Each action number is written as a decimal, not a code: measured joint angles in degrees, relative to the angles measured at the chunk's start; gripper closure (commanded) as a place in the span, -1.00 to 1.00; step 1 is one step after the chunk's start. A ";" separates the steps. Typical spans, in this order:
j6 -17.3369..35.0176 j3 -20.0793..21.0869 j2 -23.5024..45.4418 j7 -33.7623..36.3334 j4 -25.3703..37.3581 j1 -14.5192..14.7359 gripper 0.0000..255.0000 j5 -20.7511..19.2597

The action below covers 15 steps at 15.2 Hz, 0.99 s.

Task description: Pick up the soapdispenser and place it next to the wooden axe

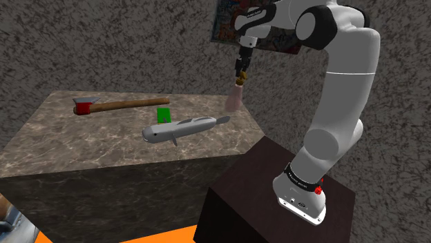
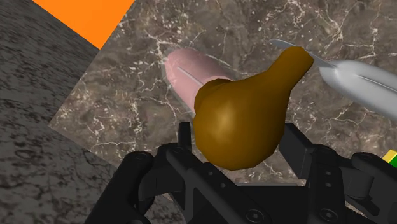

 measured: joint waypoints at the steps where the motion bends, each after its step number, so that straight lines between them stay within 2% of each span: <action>1: -0.63 -0.01 -0.16 0.13 0.51 0.04 1.00 -0.07; 15: -10.76 -0.33 -1.31 0.65 9.59 -0.29 1.00 -0.63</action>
